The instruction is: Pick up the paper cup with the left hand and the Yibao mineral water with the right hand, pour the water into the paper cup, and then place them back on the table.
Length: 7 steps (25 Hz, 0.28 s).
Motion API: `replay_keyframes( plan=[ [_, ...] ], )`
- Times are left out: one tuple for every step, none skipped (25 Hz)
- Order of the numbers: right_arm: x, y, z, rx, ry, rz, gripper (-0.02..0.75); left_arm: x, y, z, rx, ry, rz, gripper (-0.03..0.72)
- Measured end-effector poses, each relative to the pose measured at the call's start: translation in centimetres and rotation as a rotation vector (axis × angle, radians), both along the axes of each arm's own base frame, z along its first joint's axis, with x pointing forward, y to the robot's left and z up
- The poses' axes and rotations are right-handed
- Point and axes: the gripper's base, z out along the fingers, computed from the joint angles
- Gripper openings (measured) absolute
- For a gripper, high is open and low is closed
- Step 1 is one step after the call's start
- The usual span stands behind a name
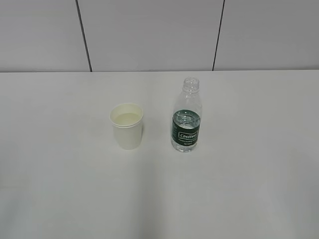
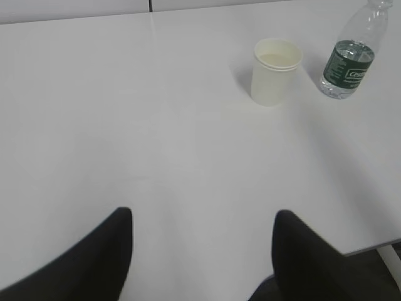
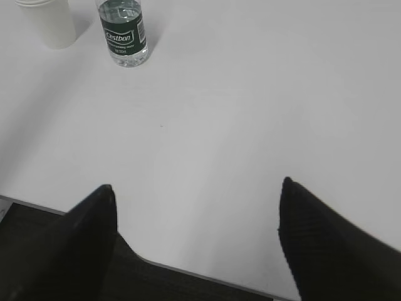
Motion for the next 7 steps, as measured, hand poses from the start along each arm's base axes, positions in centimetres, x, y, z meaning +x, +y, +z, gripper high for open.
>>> replay_keyframes(
  plan=[
    [0.00, 0.00, 0.00, 0.000, 0.000, 0.000, 0.592, 0.00, 0.00, -0.01, 0.000, 0.001, 0.000, 0.476],
    [0.00, 0.00, 0.00, 0.000, 0.000, 0.000, 0.592, 0.00, 0.00, -0.01, 0.000, 0.001, 0.000, 0.476],
    [0.00, 0.00, 0.00, 0.000, 0.000, 0.000, 0.592, 0.00, 0.00, -0.01, 0.000, 0.001, 0.000, 0.476],
    [0.00, 0.00, 0.00, 0.000, 0.000, 0.000, 0.592, 0.00, 0.00, -0.01, 0.000, 0.001, 0.000, 0.476],
    [0.00, 0.00, 0.00, 0.000, 0.000, 0.000, 0.592, 0.00, 0.00, -0.01, 0.000, 0.001, 0.000, 0.476],
    [0.00, 0.00, 0.00, 0.000, 0.000, 0.000, 0.592, 0.00, 0.00, -0.01, 0.000, 0.001, 0.000, 0.476],
    [0.00, 0.00, 0.00, 0.000, 0.000, 0.000, 0.592, 0.00, 0.00, -0.01, 0.000, 0.001, 0.000, 0.476]
  ],
)
